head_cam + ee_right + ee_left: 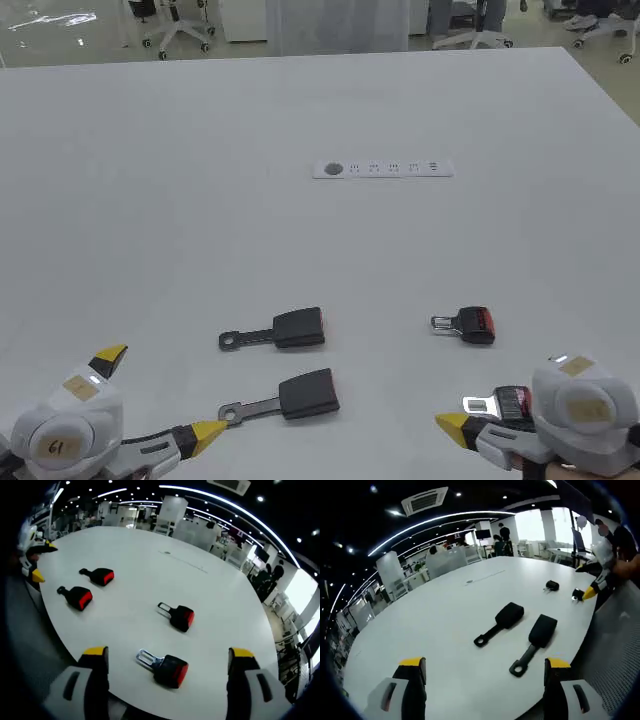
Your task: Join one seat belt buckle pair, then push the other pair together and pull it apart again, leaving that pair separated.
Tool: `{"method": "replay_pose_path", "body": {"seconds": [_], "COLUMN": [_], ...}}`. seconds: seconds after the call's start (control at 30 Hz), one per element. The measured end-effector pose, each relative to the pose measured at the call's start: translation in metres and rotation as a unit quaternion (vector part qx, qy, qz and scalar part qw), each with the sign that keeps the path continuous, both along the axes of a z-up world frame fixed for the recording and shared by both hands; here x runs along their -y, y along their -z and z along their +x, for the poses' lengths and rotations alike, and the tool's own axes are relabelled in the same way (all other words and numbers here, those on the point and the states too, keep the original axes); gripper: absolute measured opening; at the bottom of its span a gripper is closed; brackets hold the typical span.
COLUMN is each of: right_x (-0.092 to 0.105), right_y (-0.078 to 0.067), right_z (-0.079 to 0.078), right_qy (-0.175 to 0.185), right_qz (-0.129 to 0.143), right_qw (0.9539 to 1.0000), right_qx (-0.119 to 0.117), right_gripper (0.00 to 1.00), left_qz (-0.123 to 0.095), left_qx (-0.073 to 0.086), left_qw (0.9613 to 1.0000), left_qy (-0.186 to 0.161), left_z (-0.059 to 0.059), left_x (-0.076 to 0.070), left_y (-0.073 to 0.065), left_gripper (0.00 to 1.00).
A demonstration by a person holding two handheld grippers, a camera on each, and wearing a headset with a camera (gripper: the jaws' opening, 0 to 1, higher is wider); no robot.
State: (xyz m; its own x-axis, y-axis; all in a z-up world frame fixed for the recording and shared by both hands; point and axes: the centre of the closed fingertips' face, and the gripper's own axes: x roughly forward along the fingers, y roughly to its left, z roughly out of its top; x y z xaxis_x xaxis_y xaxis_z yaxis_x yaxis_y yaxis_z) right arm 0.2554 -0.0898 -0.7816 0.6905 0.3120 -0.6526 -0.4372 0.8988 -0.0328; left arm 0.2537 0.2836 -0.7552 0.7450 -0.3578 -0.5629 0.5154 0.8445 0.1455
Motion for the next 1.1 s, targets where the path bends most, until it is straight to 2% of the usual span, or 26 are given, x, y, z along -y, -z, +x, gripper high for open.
{"method": "replay_pose_path", "body": {"seconds": [0.1, 0.17, 0.2, 0.23, 0.3, 0.4, 0.57, 0.6, 0.67, 0.73, 0.83, 0.93, 0.97, 1.0, 1.1], "right_x": [0.008, 0.015, 0.018, 0.023, 0.023, 0.032, 0.034, 0.034, 0.038, 0.039, 0.04, 0.039, 0.032, 0.034, 0.03], "right_y": [-0.005, -0.012, -0.016, -0.018, -0.019, -0.02, -0.025, -0.025, -0.023, -0.027, -0.027, -0.026, -0.024, -0.023, -0.026], "right_z": [-0.001, -0.001, -0.002, -0.002, -0.005, -0.005, -0.006, -0.006, -0.008, -0.008, -0.009, -0.012, -0.017, -0.016, -0.017], "right_qy": [-0.028, -0.048, -0.07, -0.071, -0.096, -0.106, -0.113, -0.112, -0.093, -0.096, -0.103, -0.11, -0.114, -0.108, -0.122], "right_qz": [0.009, 0.005, -0.001, -0.011, -0.011, -0.021, -0.014, -0.012, -0.012, -0.011, -0.026, -0.026, -0.007, -0.006, -0.021], "right_qw": [0.9996, 0.9987, 0.9973, 0.9971, 0.9951, 0.9938, 0.9931, 0.9933, 0.9956, 0.9951, 0.994, 0.9934, 0.9935, 0.9941, 0.9923], "right_qx": [0.001, 0.014, 0.021, 0.024, 0.023, 0.026, 0.027, 0.026, 0.009, 0.022, 0.024, 0.018, 0.003, 0.0, 0.009], "right_gripper": [1.0, 1.0, 1.0, 1.0, 1.0, 1.0, 1.0, 1.0, 1.0, 0.99, 0.96, 0.93, 0.93, 0.93, 0.91], "left_qz": [-0.002, -0.002, -0.003, -0.003, -0.004, -0.002, 0.0, -0.011, -0.012, -0.016, -0.019, -0.01, -0.01, -0.008, -0.002], "left_qx": [-0.003, -0.003, -0.003, -0.004, -0.005, -0.01, -0.016, -0.01, -0.001, 0.002, 0.005, 0.006, 0.005, 0.002, -0.005], "left_qw": [1.0, 1.0, 1.0, 1.0, 0.9999, 0.9998, 0.9995, 0.9994, 0.9992, 0.999, 0.9987, 0.9987, 0.9986, 0.9985, 0.9983], "left_qy": [0.004, 0.006, 0.007, 0.008, 0.009, 0.014, 0.028, 0.031, 0.039, 0.043, 0.046, 0.05, 0.052, 0.055, 0.058], "left_z": [-0.001, -0.001, -0.001, -0.001, -0.001, -0.002, -0.005, -0.004, -0.004, -0.005, -0.005, -0.006, -0.006, -0.007, -0.009], "left_x": [0.002, 0.002, 0.003, 0.003, 0.004, 0.005, 0.01, 0.013, 0.016, 0.019, 0.021, 0.021, 0.022, 0.023, 0.025], "left_y": [0.001, 0.001, 0.001, 0.001, 0.002, 0.004, 0.006, 0.003, -0.002, -0.003, -0.005, -0.004, -0.004, -0.003, -0.002], "left_gripper": [0.99, 0.98, 0.98, 0.98, 0.98, 0.98, 0.98, 0.98, 0.98, 0.98, 0.98, 0.98, 0.98, 0.99, 1.0]}}
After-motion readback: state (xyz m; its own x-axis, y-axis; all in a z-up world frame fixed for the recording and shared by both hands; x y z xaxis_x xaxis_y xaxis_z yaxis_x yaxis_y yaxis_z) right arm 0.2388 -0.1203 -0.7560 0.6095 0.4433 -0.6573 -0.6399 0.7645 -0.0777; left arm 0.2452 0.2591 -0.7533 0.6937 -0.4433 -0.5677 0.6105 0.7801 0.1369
